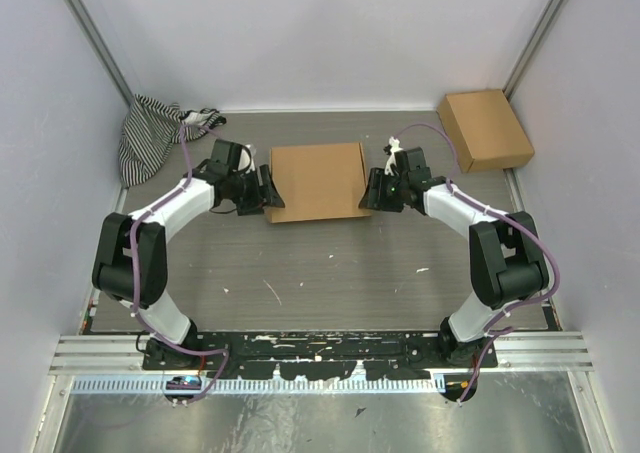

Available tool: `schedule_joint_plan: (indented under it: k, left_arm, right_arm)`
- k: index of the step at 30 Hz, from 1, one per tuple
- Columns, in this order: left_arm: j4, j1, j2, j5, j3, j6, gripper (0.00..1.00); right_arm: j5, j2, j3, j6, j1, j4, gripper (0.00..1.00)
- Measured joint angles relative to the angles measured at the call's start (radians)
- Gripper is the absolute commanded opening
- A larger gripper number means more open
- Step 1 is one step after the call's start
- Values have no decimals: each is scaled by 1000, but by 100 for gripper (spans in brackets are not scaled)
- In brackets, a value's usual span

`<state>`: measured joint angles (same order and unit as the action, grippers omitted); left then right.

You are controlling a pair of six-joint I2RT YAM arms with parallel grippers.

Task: Fold the paper box

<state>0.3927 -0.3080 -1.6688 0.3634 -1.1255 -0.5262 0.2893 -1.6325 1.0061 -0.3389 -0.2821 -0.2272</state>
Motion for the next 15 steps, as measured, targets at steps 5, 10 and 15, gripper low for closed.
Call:
schedule_joint_plan:
  k: [5,10,15]
  left_arm:
    - [-8,0,0,-39,24,13,71]
    - [-36,0,-13,-45,25,19,70]
    - [-68,-3,-34,-40,39,17,69]
  right_arm:
    - [15,-26,0,-5,0,17,52]
    - [31,-50,0,-8,0,19,49]
    - [46,-52,0,-9,0,25,49]
